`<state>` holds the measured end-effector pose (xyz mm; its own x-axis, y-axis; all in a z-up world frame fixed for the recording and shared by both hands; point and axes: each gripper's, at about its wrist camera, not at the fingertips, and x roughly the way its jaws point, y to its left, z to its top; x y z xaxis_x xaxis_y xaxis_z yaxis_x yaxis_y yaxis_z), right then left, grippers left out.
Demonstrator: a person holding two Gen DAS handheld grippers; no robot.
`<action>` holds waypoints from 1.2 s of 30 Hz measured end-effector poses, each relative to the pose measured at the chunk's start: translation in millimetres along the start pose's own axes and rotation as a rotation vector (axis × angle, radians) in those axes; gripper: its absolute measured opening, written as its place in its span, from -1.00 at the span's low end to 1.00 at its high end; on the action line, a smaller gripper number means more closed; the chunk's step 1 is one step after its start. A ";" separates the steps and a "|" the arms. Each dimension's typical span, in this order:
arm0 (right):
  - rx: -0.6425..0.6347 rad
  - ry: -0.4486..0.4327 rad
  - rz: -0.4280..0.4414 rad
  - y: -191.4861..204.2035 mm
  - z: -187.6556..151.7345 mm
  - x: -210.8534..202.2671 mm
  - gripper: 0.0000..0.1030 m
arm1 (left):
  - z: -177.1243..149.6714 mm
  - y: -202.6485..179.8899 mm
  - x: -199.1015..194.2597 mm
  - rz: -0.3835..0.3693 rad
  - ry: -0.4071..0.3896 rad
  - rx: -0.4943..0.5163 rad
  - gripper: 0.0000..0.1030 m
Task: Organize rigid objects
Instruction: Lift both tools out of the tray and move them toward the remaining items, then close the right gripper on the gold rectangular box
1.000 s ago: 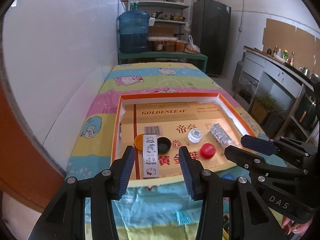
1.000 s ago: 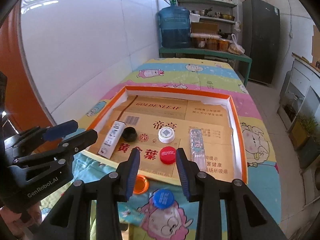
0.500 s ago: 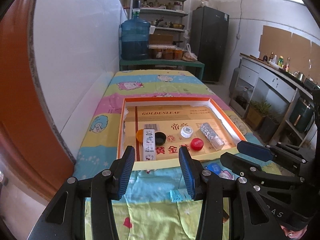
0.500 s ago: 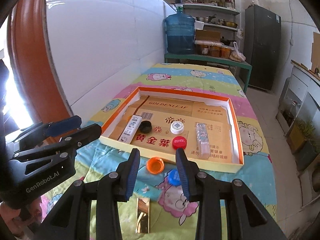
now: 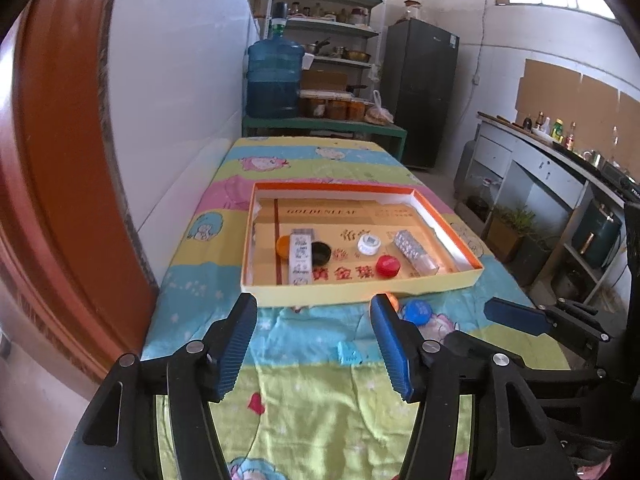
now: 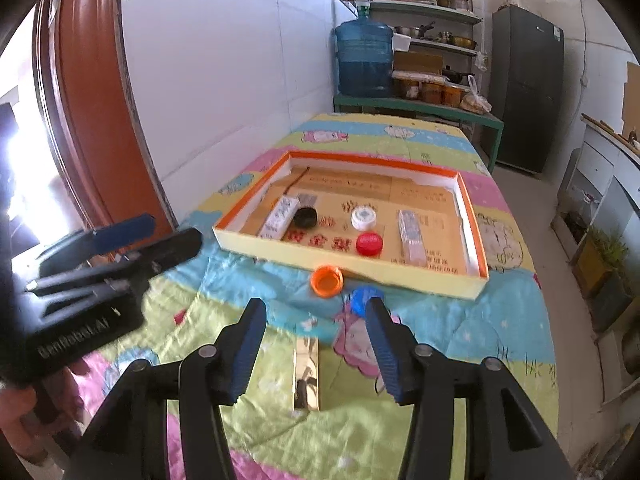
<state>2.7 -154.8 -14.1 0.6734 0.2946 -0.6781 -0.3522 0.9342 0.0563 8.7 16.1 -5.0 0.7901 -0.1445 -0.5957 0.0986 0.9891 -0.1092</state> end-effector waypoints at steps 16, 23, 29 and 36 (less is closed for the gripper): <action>0.005 0.137 -0.004 -0.7 -44.3 36.7 0.00 | -32.1 19.4 7.4 -0.020 0.061 -0.049 0.18; -0.010 0.155 0.000 3.8 -43.4 51.2 -0.02 | -37.1 19.0 15.3 -0.035 0.081 -0.039 0.18; -0.039 0.151 -0.019 8.4 -43.0 58.3 -0.51 | -36.9 15.1 21.0 -0.056 0.090 -0.006 0.18; -0.040 0.143 0.002 4.8 -44.3 57.2 -0.63 | -34.9 1.1 31.9 -0.132 0.112 0.073 0.18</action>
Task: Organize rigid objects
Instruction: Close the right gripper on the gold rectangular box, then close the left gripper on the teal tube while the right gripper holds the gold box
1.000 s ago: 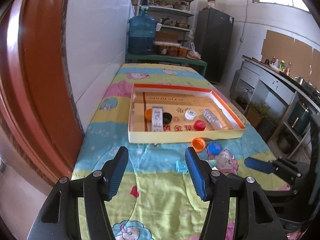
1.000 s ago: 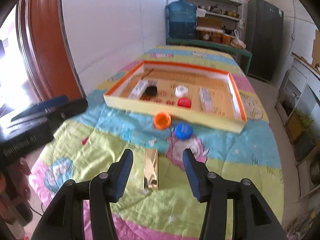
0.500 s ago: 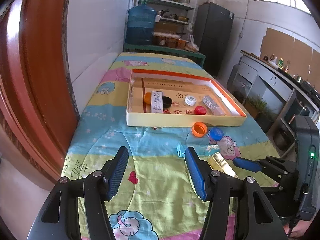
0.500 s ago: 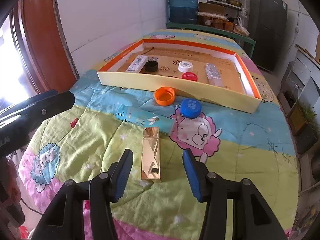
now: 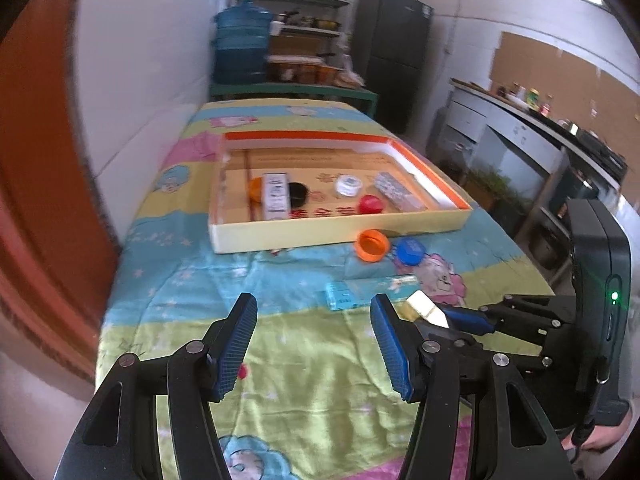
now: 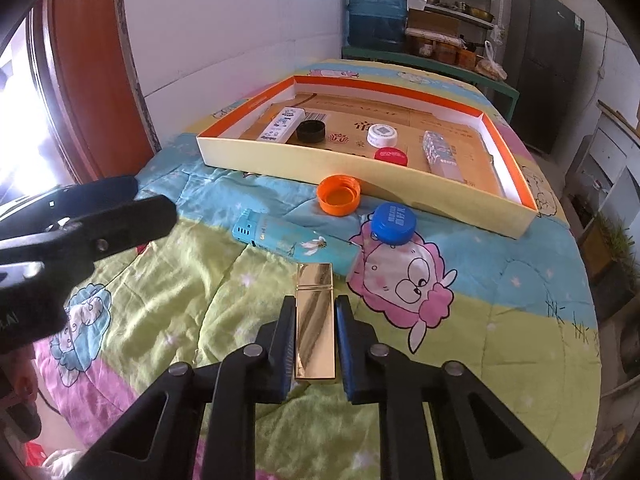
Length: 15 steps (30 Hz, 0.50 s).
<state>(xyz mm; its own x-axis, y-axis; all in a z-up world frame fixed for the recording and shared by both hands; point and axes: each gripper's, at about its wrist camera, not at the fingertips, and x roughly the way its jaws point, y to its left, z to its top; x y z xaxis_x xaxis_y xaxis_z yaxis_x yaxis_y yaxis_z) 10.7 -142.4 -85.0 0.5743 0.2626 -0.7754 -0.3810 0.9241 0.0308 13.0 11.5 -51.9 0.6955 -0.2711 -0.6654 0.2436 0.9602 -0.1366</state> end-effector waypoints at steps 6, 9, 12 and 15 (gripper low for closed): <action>0.024 -0.023 0.014 -13.8 -5.2 -18.1 -0.65 | 13.7 -24.7 20.0 -0.189 0.055 0.276 0.18; 0.047 -0.034 0.016 -24.5 -9.2 -27.6 -0.64 | 11.8 -41.2 32.5 -0.178 0.081 0.483 0.18; 0.064 -0.040 0.007 -33.5 -13.6 -34.1 -0.64 | 12.1 -46.7 45.1 -0.208 0.106 0.588 0.18; 0.081 -0.036 0.008 -41.4 -17.0 -35.9 -0.64 | 17.2 -46.5 55.3 -0.261 0.126 0.637 0.18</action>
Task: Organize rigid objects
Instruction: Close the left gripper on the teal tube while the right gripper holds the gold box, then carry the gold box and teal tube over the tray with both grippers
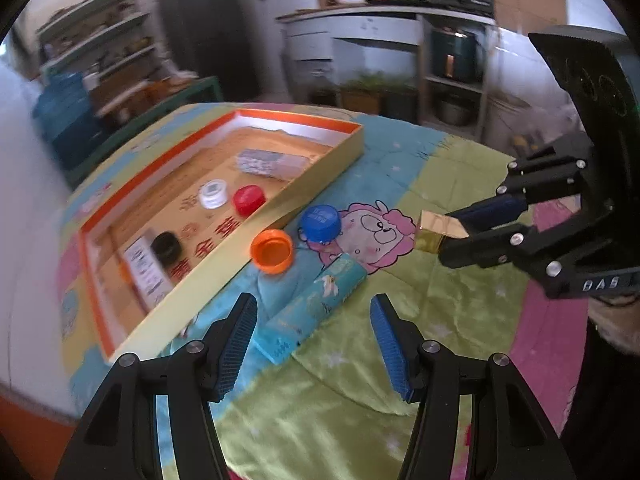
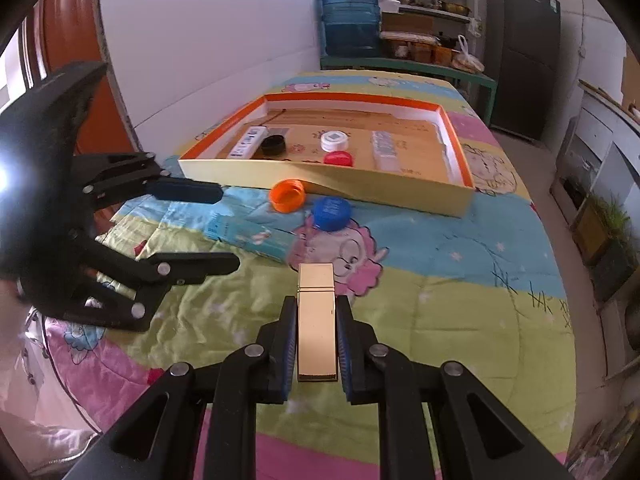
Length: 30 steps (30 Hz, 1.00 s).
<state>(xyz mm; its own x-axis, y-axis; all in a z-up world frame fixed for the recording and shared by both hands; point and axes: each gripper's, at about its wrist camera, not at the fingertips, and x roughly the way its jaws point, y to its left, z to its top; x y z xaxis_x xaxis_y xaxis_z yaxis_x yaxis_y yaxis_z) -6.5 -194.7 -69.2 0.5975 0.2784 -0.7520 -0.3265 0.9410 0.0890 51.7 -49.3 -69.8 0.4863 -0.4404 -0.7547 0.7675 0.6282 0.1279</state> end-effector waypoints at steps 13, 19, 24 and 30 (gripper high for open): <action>0.039 0.010 0.007 -16.4 -2.5 -0.8 -0.64 | 8.0 24.2 36.1 -0.131 0.067 -0.050 0.14; 0.041 0.013 0.017 -11.2 -3.3 -0.6 -0.64 | 0.1 7.8 26.4 -0.087 0.059 -0.106 -0.38; 0.048 0.008 0.020 -10.6 -6.1 -3.5 -0.64 | -3.0 -6.4 17.0 -0.056 0.110 -0.310 -0.57; 0.060 0.020 0.032 -10.8 -10.9 -3.5 -0.64 | -3.5 -13.9 15.5 0.019 0.108 -0.426 -0.56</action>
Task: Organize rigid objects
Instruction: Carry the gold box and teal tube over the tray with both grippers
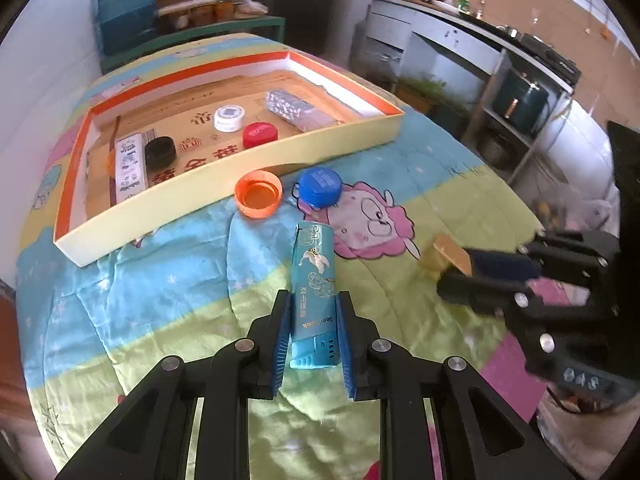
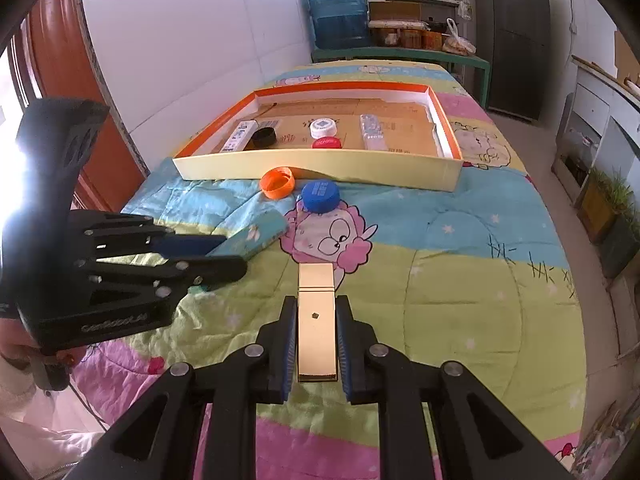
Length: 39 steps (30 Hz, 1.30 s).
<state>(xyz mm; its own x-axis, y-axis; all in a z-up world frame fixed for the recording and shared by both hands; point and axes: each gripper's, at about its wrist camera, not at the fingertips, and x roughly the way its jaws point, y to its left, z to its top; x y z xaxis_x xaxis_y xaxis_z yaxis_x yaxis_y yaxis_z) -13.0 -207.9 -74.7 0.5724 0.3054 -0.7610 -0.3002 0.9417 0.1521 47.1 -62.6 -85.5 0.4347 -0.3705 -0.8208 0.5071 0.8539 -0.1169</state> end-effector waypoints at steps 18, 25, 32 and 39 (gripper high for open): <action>0.029 -0.006 0.011 -4.7 1.6 -3.5 -0.64 | 2.7 -1.6 3.7 0.051 -0.060 -0.078 -0.57; 0.027 -0.032 0.019 -0.9 13.4 -11.4 -0.64 | 3.6 -2.6 -13.3 0.075 -0.099 -0.139 -0.57; 0.018 -0.072 0.028 7.6 33.1 -24.0 -0.64 | 10.4 2.3 -41.5 0.123 -0.150 -0.206 -0.57; 0.001 -0.116 0.032 17.5 56.4 -38.9 -0.64 | 23.1 6.7 -75.0 0.177 -0.211 -0.229 -0.57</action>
<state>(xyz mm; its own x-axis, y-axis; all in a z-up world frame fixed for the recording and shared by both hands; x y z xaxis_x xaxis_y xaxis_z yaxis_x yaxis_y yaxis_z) 2.5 -195.3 -6.9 0.6472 0.3494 -0.6776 -0.3189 0.9314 0.1757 35.1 -37.6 -11.8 0.6569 -0.2564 -0.7090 0.2405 0.9625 -0.1253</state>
